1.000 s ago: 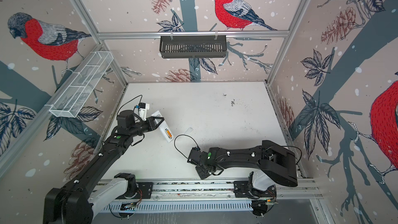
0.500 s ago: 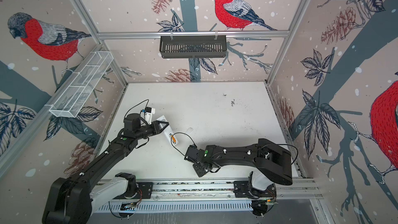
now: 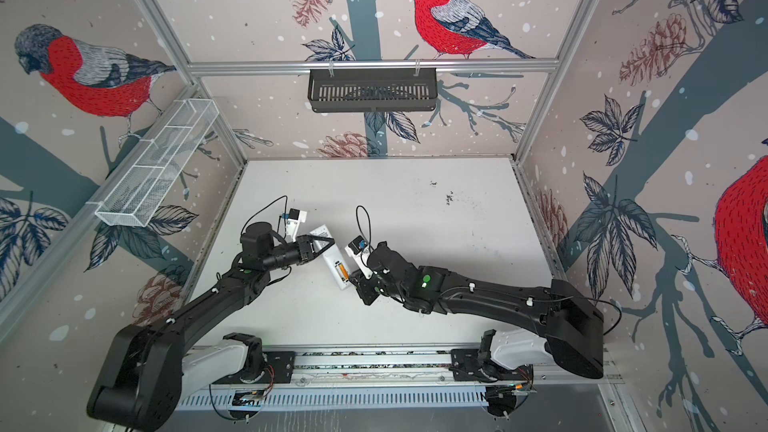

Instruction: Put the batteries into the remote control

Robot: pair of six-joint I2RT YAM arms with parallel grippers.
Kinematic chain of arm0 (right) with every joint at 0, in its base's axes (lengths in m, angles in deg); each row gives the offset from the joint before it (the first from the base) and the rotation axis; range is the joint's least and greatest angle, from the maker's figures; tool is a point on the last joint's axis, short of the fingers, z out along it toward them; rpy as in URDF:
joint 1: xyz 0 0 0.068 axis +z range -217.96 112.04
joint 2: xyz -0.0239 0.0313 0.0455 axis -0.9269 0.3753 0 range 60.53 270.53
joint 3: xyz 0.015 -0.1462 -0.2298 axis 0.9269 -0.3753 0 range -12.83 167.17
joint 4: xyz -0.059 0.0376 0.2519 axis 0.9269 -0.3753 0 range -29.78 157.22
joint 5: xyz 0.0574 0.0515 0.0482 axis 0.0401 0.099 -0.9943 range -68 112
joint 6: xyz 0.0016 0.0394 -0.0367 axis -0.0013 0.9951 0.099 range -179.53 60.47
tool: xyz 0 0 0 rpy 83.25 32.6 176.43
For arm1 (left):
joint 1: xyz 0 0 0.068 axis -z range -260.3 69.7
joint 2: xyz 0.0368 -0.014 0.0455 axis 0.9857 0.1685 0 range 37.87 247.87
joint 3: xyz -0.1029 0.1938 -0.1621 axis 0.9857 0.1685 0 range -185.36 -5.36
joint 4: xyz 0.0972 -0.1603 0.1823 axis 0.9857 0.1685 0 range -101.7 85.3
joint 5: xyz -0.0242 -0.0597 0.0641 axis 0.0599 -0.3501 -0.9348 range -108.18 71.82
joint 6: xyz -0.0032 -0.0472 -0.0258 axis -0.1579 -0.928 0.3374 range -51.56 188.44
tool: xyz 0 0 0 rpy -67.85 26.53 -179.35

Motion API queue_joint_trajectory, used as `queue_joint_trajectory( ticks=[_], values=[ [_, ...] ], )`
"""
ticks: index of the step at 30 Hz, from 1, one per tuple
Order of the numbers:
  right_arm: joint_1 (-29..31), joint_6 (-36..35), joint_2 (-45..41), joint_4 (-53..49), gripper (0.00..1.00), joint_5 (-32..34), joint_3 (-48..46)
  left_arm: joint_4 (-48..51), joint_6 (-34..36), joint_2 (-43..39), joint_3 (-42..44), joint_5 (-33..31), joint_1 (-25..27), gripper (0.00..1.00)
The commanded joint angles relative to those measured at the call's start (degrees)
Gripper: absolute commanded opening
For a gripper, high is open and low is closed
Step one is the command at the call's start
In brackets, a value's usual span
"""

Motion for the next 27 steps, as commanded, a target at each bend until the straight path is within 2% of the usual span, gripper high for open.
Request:
queue_joint_trajectory(
  ticks=[1, 11, 27],
  values=[
    [-0.8, -5.9, -1.3, 14.6, 0.17, -1.3, -2.4, -11.5, -5.3, 0.7, 0.6, 5.3, 0.1, 0.0],
    [-3.6, -9.0, -2.5, 28.0, 0.17, -7.2, -8.2, -19.7, -10.6, 1.5, 2.3, 7.5, 0.1, 0.0],
    [-3.6, -8.6, 4.7, 31.3, 0.16, -9.1, -8.5, -21.7, -11.6, 1.6, 2.4, 8.2, -0.3, 0.0]
  ],
)
